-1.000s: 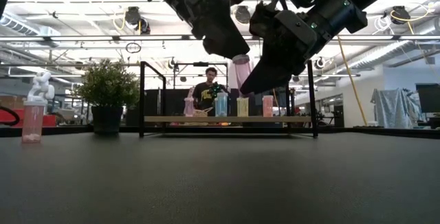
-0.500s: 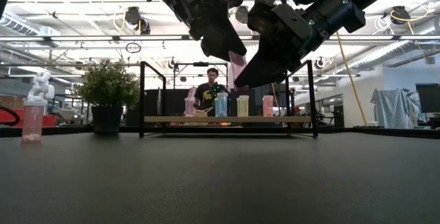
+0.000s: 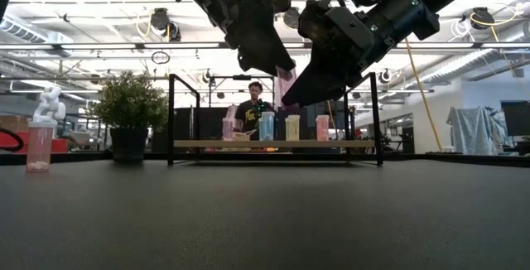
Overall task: Pick and place medicine bottles onto shelf by color
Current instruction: Put the top purple pill bottle on the shelf aligned with the other purple pill bottle
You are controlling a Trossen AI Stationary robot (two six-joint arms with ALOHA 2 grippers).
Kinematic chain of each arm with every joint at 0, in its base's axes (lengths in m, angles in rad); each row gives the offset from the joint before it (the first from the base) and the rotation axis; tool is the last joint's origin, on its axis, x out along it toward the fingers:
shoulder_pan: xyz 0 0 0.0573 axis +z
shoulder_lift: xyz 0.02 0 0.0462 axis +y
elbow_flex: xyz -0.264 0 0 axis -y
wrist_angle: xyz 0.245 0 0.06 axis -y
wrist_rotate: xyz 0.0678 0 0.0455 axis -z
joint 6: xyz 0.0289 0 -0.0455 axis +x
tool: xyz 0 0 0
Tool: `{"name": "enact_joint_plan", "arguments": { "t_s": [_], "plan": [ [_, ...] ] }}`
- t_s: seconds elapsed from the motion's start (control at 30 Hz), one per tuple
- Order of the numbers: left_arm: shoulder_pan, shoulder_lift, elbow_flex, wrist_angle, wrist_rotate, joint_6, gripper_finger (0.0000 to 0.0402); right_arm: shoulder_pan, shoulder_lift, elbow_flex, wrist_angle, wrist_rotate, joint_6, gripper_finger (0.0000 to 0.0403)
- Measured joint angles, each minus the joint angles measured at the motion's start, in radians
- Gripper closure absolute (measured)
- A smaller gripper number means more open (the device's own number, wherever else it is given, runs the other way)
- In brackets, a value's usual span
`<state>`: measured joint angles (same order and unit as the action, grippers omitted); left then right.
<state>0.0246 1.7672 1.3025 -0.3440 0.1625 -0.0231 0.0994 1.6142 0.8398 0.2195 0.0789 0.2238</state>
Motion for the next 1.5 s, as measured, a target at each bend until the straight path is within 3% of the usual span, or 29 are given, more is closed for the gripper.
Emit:
{"name": "enact_joint_plan", "arguments": {
  "t_s": [0.13, 0.37, 0.5, 0.63, 0.83, 1.07, 1.3, 1.5],
  "plan": [
    [0.0, 0.0, 0.0, 0.002, 0.002, -0.004, 0.028, 0.0, 0.0, 0.0, 0.0, 0.001, 0.004, 0.03],
    [0.001, 0.0, 0.0, 0.003, 0.002, -0.005, 0.0283, 0.0, 0.0, 0.0, 0.0, 0.002, 0.027, 0.0292],
    [0.013, -0.013, 0.0, -0.002, -0.002, -0.005, 0.0274, 0.0, -0.022, 0.0, -0.023, 0.019, 0.029, 0.026],
    [0.051, -0.059, 0.0, -0.014, -0.036, -0.015, 0.0278, 0.001, -0.103, -0.001, -0.098, 0.131, 0.049, 0.0218],
    [0.169, -0.167, 0.001, -0.08, -0.134, 0.004, 0.028, 0.001, -0.295, -0.001, -0.226, 0.306, 0.078, 0.0188],
    [0.385, -0.234, 0.001, -0.217, -0.212, 0.118, 0.0276, 0.0, -0.456, 0.0, -0.314, 0.343, 0.035, 0.0192],
    [0.565, -0.158, -0.001, -0.14, -0.184, 0.247, 0.0275, -0.023, -0.501, 0.0, -0.366, 0.345, -0.004, 0.0192],
    [0.603, -0.066, 0.0, -0.103, -0.16, 0.249, 0.0275, -0.033, -0.504, 0.0, -0.405, 0.34, -0.003, 0.0192]
  ]
}}
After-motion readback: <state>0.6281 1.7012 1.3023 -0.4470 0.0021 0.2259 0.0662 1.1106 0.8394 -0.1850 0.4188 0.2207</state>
